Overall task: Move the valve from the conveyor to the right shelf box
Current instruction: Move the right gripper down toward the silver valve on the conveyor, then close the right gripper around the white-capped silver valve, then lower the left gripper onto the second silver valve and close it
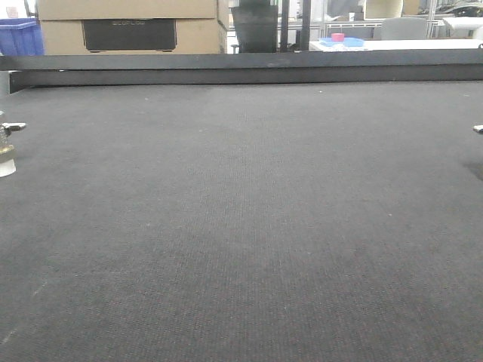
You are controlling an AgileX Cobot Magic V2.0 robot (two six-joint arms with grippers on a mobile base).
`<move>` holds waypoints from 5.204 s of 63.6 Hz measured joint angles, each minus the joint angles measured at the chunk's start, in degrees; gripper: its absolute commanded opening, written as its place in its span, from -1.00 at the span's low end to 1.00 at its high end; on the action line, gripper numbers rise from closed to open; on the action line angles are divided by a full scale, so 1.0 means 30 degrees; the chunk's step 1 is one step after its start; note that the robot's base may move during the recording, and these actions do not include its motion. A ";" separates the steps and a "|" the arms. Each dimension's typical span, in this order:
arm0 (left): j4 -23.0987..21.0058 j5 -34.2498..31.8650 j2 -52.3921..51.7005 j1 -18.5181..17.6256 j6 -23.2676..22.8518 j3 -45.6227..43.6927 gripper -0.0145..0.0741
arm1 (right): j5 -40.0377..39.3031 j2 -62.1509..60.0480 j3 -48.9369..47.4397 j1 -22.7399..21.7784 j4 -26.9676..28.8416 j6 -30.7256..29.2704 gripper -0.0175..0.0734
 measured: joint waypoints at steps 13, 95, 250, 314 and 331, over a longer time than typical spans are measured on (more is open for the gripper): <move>0.0000 0.0000 0.0000 0.0000 0.0000 0.0000 -0.92 | 0.0000 0.0000 0.0000 0.0000 0.0000 0.0000 -0.97; 0.0000 0.5380 0.4217 0.0000 0.0000 -0.9843 0.08 | 0.2641 0.2372 -0.9840 0.0000 0.0071 0.0000 0.31; 0.0061 1.6893 1.8497 -0.2523 0.0000 -2.1719 0.64 | 1.8334 3.5155 -2.8126 0.0000 -0.0515 -0.2157 0.64; 0.1008 2.1952 2.3495 -0.2154 0.0676 -2.6847 0.64 | 1.8662 3.0725 -2.7406 0.0000 0.0272 -0.2157 -0.95; -0.2465 2.2787 2.7935 0.1883 0.4342 -3.0233 0.64 | 1.8528 2.8554 -2.5532 0.0000 0.0562 -0.2192 -0.95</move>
